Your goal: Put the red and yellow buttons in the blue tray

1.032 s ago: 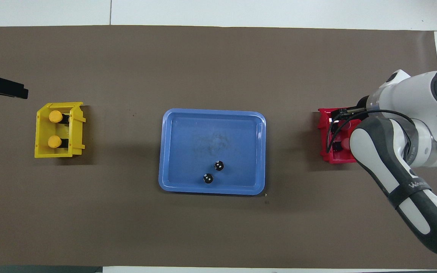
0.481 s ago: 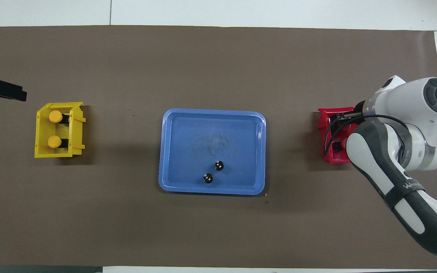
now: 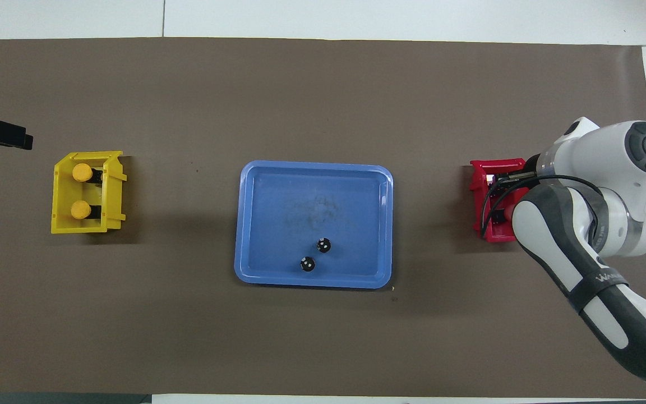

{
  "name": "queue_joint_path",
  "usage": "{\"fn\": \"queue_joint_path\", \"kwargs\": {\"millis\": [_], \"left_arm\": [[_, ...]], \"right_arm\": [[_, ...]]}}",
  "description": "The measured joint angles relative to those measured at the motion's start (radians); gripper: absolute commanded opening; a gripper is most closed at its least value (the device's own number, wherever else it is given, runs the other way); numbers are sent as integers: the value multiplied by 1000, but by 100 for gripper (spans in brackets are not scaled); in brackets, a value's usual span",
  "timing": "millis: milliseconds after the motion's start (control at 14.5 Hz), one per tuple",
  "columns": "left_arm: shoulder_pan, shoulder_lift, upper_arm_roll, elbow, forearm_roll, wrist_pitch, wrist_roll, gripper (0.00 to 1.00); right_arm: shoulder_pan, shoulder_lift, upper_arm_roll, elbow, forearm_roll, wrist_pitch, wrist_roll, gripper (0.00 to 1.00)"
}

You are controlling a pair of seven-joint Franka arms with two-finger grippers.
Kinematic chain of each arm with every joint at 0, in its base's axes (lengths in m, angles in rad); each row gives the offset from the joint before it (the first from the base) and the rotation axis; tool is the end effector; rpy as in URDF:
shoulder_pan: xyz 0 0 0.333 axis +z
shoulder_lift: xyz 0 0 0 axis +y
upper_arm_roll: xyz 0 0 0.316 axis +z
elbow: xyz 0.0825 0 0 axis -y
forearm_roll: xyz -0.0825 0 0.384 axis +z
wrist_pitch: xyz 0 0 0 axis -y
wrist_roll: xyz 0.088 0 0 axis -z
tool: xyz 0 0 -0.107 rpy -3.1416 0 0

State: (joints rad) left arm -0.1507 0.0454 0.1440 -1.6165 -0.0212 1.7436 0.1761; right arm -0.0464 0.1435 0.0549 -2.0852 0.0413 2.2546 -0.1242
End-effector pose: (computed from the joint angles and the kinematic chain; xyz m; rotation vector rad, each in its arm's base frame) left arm 0.5829 -0.0076 0.5930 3.1186 -0.2821 0.1302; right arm 0.5719 0.0055 0.3599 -3.0983 -0.1649 -0.0439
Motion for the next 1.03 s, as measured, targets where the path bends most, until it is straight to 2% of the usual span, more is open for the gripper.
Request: {"fn": "queue_joint_path", "kwargs": {"millis": [275,413,619,825,1032], "left_arm": [[16,2,2,-14,0,71,0,99],[40,21,3,-61,0,146,3,96],[43,96,0,-128,-24,262,3,81],[40,155,-5,-197,-60,379,3,65],[34,164,-10,-270,-63,448,2,61]], "right_arm": [[15,15,5,237,-2,-268,0,26],[83,41,7,342,-2,-336,86,26],[266,93,14,411,-2,-306,371,26],[441,149,15,412,-3,-195,623,26],[553,231,14,412,-13,-113,754,26]]}}
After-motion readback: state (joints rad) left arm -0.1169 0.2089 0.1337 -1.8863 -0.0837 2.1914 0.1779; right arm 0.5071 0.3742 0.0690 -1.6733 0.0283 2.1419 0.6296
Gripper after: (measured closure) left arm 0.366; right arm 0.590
